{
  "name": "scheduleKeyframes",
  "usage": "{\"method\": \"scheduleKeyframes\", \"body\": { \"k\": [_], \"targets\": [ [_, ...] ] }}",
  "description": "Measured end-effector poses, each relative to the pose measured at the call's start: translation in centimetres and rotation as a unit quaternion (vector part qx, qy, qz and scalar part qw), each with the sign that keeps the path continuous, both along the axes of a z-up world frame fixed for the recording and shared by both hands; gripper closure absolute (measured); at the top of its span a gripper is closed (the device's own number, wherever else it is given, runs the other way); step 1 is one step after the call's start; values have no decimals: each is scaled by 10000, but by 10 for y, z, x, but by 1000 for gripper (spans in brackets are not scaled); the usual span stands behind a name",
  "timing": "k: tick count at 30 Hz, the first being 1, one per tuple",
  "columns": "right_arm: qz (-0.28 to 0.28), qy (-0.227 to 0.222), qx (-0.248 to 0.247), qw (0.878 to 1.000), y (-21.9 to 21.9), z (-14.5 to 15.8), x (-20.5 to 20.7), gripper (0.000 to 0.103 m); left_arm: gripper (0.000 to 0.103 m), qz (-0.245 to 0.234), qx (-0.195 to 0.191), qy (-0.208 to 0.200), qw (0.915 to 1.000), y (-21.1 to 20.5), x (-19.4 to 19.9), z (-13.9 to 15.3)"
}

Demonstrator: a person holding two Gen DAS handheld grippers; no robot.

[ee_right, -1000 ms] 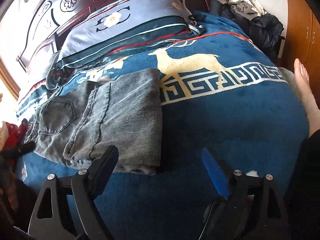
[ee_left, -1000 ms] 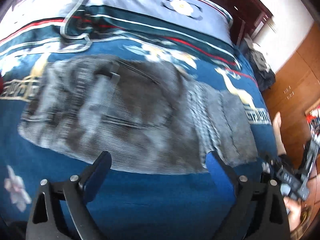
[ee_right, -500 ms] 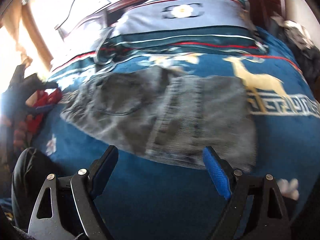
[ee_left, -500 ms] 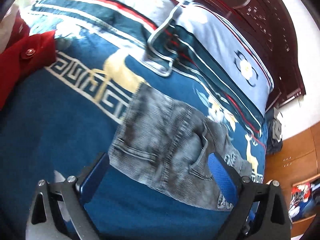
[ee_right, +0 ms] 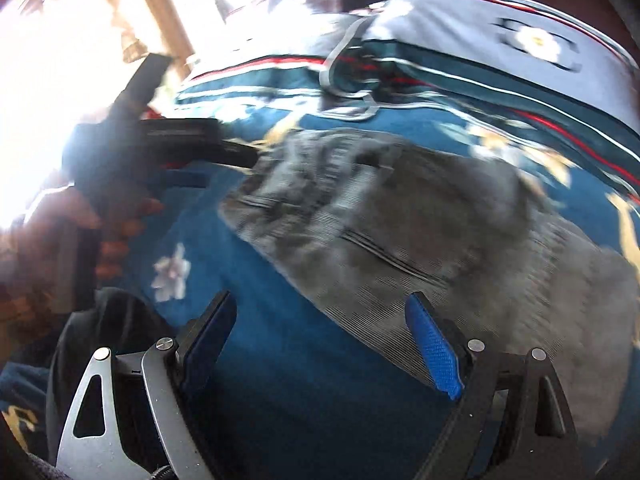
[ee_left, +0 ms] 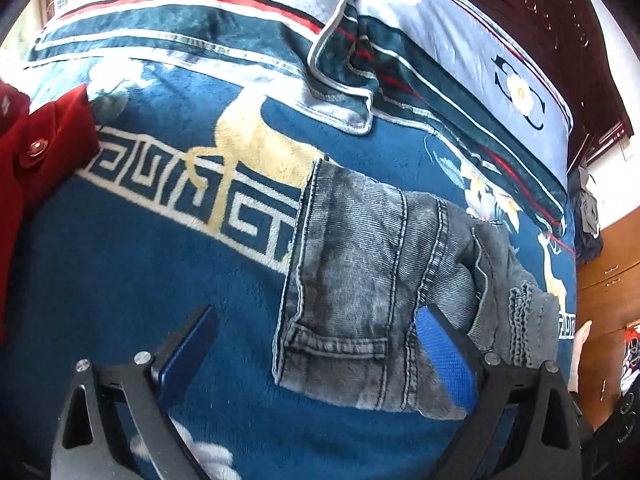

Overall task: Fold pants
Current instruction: 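Lower both grippers onto the jeans leg end and close them on it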

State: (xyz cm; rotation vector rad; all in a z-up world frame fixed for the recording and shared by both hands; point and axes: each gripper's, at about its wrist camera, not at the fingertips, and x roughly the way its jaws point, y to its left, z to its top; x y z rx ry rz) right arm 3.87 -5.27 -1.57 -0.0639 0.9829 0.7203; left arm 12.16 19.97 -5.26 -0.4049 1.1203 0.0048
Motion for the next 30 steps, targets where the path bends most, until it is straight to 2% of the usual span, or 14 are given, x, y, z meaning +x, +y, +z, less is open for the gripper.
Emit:
{"method": "scheduleKeyframes", "body": {
  "k": [3,6,10,16,19,21,24,30],
  "targets": [
    [383,-50,-100,9992,27,-5,3,17,3,27,-38,33,10000,4,8,-7],
    [611,64,-215,9979,46,-16,8,17,3,158,-261,72,9995,12,15,-16],
    [610,174,-249,9977,55,-28,12,17,4,248,-416,129,9987,20,22,-26],
    [653,116,-476,9967,63,-45,17,17,7,100,-461,142,9988,18,36,-35],
    [792,-101,-633,9948,71,-48,16,18,10,26,-415,77,9991,14,44,-37],
    [881,-267,-762,9928,77,-49,14,20,16,-17,-476,105,9988,12,51,-40],
    [1015,-493,-934,9892,88,-51,13,22,21,-90,-553,192,9982,9,61,-45],
    [1162,-789,-1304,9815,101,-66,14,30,29,-471,-482,273,9974,5,74,-55]
  ]
}}
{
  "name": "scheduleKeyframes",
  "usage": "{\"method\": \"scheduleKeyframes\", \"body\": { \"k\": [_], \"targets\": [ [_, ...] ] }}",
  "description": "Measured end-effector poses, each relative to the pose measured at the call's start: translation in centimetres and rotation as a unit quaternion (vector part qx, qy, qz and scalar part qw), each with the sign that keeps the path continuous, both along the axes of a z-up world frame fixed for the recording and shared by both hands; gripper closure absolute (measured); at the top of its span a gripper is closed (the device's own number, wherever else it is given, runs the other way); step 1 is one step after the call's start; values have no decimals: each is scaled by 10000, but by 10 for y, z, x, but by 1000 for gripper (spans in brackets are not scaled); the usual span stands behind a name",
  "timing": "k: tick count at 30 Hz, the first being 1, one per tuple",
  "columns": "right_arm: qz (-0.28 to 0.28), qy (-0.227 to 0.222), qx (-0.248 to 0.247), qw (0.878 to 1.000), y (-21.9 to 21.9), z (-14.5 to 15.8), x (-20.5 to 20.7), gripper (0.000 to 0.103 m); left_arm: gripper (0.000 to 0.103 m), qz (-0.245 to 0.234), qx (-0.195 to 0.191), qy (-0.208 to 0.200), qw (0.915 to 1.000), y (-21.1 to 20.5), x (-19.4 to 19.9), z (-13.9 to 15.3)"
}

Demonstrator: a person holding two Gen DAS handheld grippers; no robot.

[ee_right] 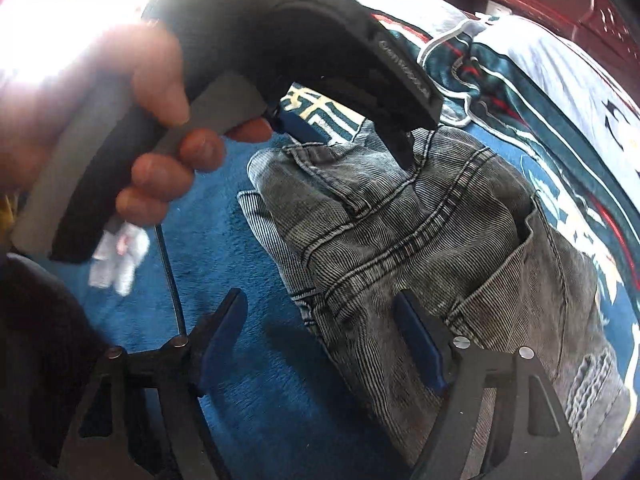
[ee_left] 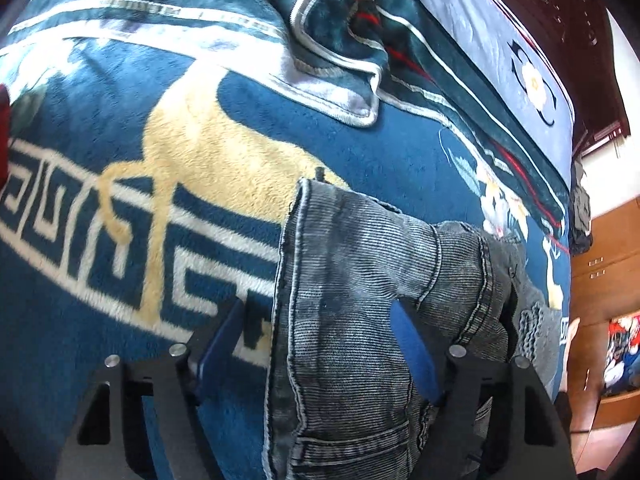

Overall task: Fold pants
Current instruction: 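Lower both grippers onto the jeans leg end and close them on it, then lift the jeans leg end with both grippers and fold it over the bundle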

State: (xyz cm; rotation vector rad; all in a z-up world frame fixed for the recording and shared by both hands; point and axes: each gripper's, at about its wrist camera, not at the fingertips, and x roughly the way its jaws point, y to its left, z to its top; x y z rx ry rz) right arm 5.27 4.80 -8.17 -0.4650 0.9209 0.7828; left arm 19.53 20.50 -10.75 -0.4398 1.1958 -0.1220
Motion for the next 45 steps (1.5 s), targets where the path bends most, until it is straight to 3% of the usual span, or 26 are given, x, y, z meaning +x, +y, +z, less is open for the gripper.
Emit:
{"method": "scheduleKeyframes", "body": {
  "k": [5,7,9,12,15,23,25,26,27,31,38,45],
  "targets": [
    [-2,-430,-213,9988,7,-10,0,47,33,-65,-109,74,9999,4,4,-2],
    [-64,-616,-304,9976,9,-9,-1,61,33,-52,-235,77,9997,8,3,-1],
    [-232,-629,-158,9976,4,-2,0,74,33,30,-460,84,9989,15,1,-1],
    [-431,-476,173,9978,-8,13,4,81,33,330,-914,137,9952,28,0,-2],
    [-513,-382,389,9972,-15,27,7,82,33,602,-1301,218,9894,37,-3,-3],
    [-593,-340,588,9959,-21,38,4,82,37,612,-1652,273,9840,18,-1,3],
    [-595,-349,607,9958,-22,39,2,82,59,601,-1642,198,9844,10,0,7],
    [-600,-356,619,9956,-23,40,2,82,76,578,-1659,148,9843,8,0,10],
    [-608,-363,633,9955,-24,41,2,82,82,565,-1623,79,9851,6,-1,14],
    [-706,-360,773,9939,-32,48,3,82,87,439,-1345,-203,9897,-4,-3,35],
    [-960,-296,1142,9884,-55,66,0,82,90,265,-1278,-422,9905,-18,-8,68],
    [-1378,-202,1560,9779,-96,83,-10,82,90,-197,-1139,-732,9906,-66,-10,113]
  ]
}}
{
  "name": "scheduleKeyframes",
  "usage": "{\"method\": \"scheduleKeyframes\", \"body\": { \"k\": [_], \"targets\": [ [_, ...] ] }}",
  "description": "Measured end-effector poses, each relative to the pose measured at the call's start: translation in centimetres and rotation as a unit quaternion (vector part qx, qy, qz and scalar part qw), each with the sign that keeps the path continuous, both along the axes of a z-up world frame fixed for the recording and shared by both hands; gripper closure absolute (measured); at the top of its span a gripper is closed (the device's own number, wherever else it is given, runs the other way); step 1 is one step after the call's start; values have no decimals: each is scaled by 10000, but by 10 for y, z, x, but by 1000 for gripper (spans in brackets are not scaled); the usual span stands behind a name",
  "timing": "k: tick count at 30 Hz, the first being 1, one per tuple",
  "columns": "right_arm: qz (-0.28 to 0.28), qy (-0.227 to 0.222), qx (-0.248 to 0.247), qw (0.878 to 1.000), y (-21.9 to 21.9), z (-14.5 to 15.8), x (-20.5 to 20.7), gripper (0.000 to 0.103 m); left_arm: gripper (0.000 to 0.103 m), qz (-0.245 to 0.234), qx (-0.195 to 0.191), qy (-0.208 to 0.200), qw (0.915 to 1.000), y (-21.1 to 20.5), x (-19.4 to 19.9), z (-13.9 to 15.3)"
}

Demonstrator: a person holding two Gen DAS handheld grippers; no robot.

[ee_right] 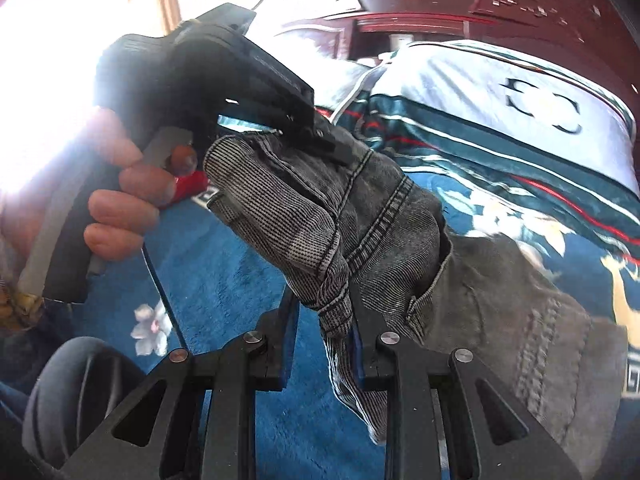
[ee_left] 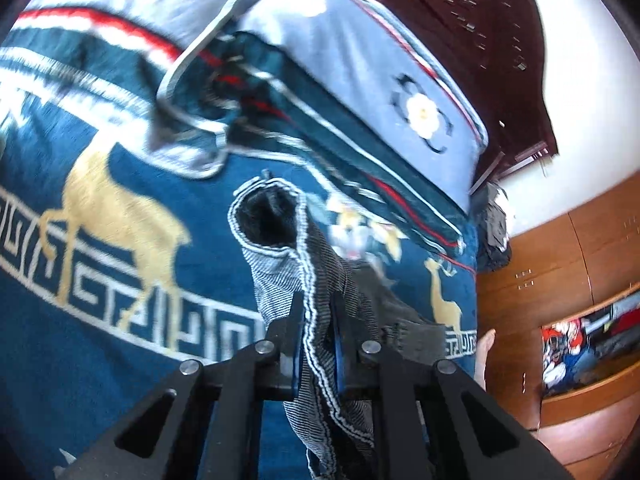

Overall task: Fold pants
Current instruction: 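Lift the jeans leg end with both grippers and fold it over the bundle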

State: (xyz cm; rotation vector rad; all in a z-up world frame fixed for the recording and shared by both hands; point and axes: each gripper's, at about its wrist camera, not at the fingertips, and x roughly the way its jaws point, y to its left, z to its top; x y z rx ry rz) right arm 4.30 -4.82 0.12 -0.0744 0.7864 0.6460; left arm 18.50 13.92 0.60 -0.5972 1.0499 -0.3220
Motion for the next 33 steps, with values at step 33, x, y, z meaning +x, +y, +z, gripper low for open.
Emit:
{"method": "scheduleKeyframes", "body": {
  "k": [33],
  "targets": [
    [-3066,2063,2205,9027,-268,-65,-16,52,64,-2294,850,725,9669,-362,13,-41]
  ]
}}
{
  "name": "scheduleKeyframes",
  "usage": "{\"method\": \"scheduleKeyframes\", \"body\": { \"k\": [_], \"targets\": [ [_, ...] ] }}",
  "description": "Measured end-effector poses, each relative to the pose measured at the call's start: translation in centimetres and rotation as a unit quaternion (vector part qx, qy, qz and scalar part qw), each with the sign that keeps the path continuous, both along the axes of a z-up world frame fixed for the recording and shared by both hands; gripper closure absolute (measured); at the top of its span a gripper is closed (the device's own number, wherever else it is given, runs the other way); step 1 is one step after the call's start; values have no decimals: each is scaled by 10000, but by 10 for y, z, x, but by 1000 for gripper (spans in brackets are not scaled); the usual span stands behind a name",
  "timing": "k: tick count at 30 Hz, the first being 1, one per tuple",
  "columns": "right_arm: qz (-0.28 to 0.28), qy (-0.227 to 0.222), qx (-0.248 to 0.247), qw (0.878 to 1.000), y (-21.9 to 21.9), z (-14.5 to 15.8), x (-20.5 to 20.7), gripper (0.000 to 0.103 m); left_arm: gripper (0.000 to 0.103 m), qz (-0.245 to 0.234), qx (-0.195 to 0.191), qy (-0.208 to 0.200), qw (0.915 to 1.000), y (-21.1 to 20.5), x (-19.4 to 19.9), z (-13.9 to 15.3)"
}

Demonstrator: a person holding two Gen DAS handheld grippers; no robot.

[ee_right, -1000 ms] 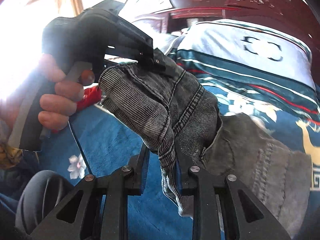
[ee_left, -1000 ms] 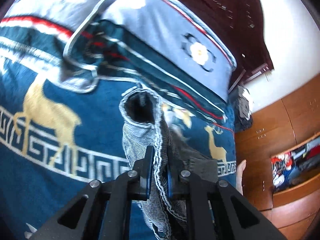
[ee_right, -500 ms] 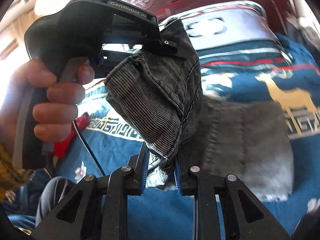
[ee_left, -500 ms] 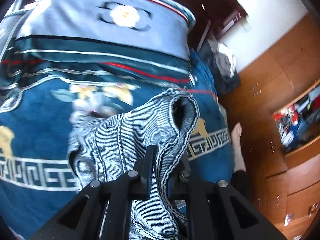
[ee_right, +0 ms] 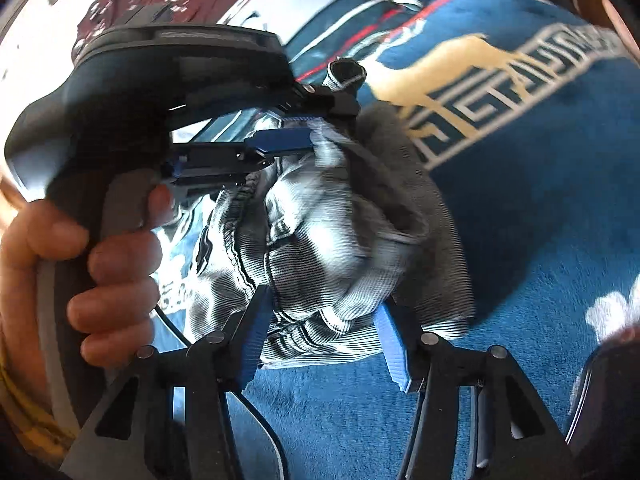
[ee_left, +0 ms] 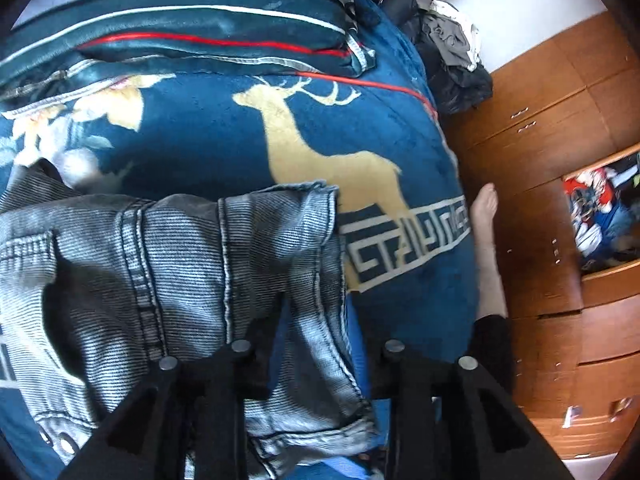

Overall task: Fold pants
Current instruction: 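Lift the jeans leg end with both grippers and fold it over the bundle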

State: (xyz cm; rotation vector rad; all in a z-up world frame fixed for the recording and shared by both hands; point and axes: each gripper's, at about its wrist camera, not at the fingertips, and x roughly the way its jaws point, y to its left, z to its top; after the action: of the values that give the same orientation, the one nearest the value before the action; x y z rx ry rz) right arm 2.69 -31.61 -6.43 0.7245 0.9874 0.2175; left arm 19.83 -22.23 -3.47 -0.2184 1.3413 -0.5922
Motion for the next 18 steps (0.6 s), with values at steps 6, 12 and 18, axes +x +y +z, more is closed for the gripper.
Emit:
{"method": "scheduleKeyframes", "body": {
  "k": [6,12,18],
  "targets": [
    [-50,90,138,9999,-7,-3,1,52,40,234,-490,-366,9979,30,-5,43],
    [-181,-63,430,9989,-16,-1,-3,52,30,821,-281,-903,9921,119,-29,67],
    [-629,-153,1058,9923,-47,-13,-6,60,31,1359,-209,-660,9883,176,-62,26]
  ]
}}
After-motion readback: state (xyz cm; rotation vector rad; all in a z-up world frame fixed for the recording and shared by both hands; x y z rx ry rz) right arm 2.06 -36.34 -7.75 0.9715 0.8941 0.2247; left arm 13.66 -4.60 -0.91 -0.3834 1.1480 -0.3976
